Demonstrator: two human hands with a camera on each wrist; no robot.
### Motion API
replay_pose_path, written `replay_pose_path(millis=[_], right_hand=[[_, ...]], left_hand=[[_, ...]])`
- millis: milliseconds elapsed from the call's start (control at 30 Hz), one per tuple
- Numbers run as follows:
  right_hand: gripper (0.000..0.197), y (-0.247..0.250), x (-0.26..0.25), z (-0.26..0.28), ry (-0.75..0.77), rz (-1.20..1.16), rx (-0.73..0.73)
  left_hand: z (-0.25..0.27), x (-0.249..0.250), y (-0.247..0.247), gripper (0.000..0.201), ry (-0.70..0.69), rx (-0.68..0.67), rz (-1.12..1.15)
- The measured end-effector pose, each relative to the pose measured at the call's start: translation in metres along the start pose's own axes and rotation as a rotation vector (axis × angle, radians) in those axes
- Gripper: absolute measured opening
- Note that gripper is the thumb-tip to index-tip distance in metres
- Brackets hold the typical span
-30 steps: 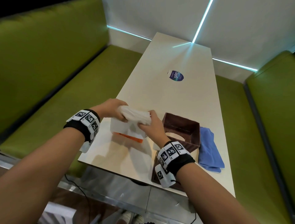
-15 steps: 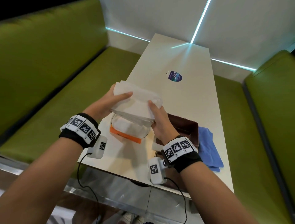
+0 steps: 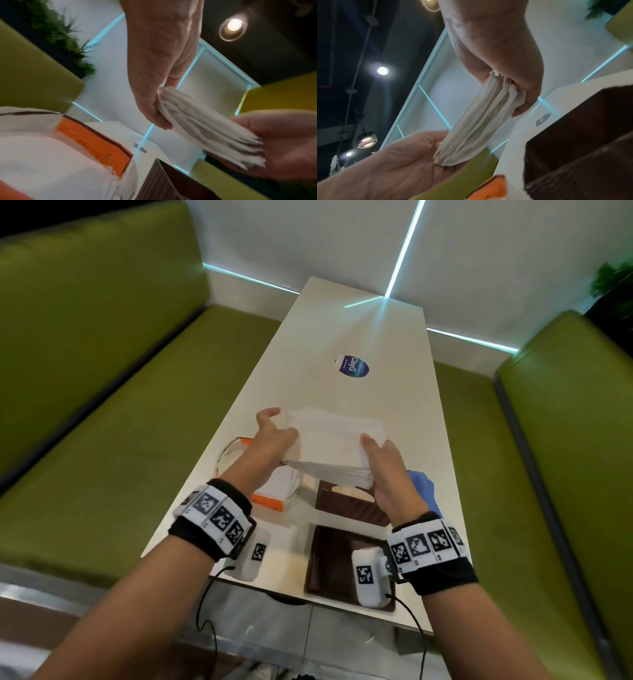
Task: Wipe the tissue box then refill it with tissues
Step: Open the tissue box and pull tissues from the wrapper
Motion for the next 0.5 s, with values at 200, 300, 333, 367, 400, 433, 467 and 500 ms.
replay_pose_path(millis=[200,300,333,367,400,433,467,500], right_hand=[[0.036,0.05,0.002,-0.004,0.049,0.25,0.048],[0.036,0.056,0.006,-0.011,0.06,0.475,0.086],[0.036,0.056,0.01,-0.014,0.058,0.543,0.086],[0.035,0.054,0.012,-0.015,0.062,0.598,0.083],[0.034,0.053,0.016,-0.018,0.065,0.64,0.079],[0.033,0.051,0.019,-0.02,0.073,0.676,0.075],[0.032,0.049,0.022,-0.023,0.078,0.708,0.073],[0.031,0.047,0.025,-0.025,0.083,0.742,0.07]], left_hand=[[0.01,-0.006,-0.06,0.022,-0.212,-0.048,-0.408],[0.006,-0.017,-0.082,0.028,-0.191,-0.127,-0.527],[0.004,-0.021,-0.088,0.03,-0.178,-0.152,-0.563],[0.002,-0.025,-0.092,0.031,-0.166,-0.173,-0.595],[0.0,-0.029,-0.096,0.032,-0.151,-0.191,-0.618],[-0.001,-0.032,-0.1,0.033,-0.134,-0.203,-0.636],[-0.003,-0.035,-0.102,0.034,-0.116,-0.217,-0.653],[-0.005,-0.038,-0.105,0.035,-0.105,-0.234,-0.682]])
Point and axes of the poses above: each hand's wrist, its own z-axis away from the middle knuckle, its own y-axis out of the back of the hand, x = y × z, the point moved 4 cm from there along -z, towards the middle knuckle, and after that the axes turned 6 degrees about z, right-handed, at the moved point
